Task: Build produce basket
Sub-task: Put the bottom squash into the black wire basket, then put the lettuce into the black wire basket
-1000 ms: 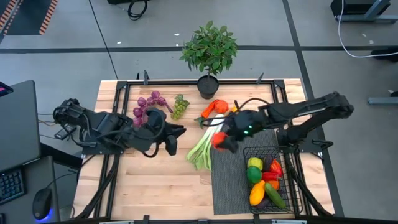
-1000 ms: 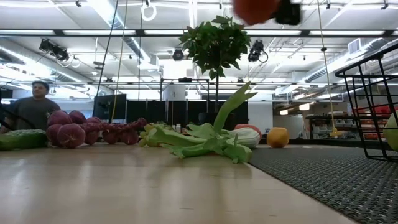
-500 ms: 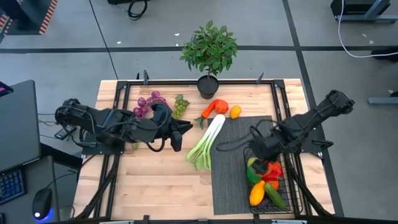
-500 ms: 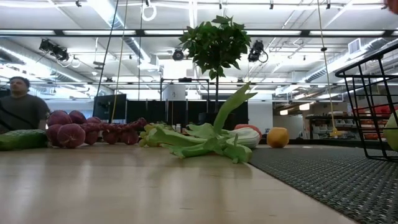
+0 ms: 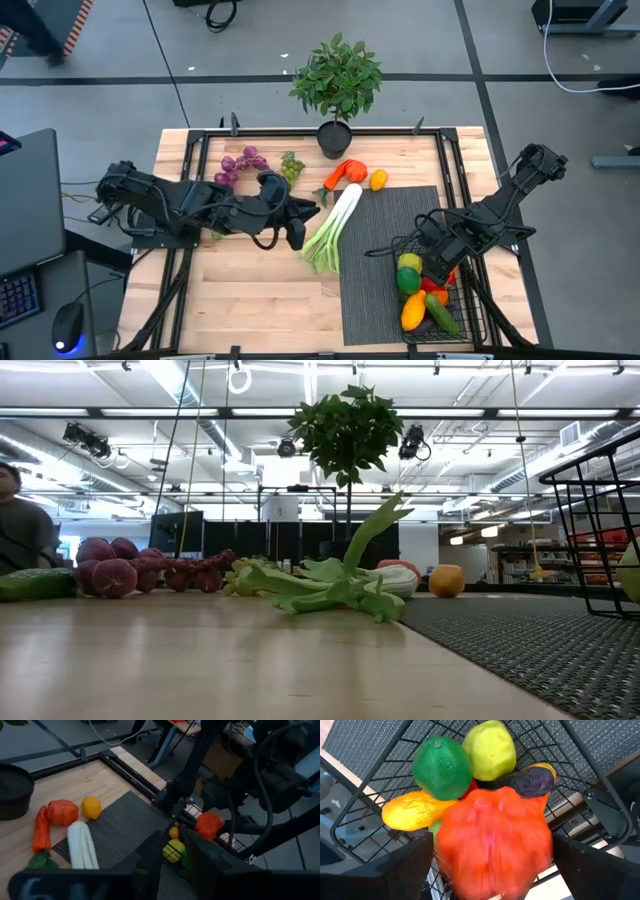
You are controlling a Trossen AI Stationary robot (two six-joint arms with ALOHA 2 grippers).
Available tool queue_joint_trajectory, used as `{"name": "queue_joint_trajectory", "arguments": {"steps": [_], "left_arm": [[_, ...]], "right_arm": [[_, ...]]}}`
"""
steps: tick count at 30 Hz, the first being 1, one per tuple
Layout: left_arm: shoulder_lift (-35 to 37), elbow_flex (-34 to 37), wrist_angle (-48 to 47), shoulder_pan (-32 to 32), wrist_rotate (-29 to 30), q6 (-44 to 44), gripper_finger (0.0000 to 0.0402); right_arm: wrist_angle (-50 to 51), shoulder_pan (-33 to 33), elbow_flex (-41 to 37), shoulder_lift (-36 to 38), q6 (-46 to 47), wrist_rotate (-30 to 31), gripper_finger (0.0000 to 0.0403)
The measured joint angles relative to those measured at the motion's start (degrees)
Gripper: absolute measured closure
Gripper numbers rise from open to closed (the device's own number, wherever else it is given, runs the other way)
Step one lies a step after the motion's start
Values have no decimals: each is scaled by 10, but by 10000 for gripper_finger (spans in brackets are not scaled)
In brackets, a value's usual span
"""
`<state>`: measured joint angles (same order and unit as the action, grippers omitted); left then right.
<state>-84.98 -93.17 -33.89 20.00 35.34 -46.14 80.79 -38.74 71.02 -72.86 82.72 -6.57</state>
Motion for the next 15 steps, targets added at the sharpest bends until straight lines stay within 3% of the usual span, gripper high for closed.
{"name": "queue_joint_trajectory", "arguments": {"steps": [10,15], "left_arm": [[-72,0,-6,-58,-135,-28,298],[-122,0,-5,-109,-228,-38,271]], "right_arm": [[4,-2,0,1,-13,6,4],[3,-2,0,1,2,-2,5]]}}
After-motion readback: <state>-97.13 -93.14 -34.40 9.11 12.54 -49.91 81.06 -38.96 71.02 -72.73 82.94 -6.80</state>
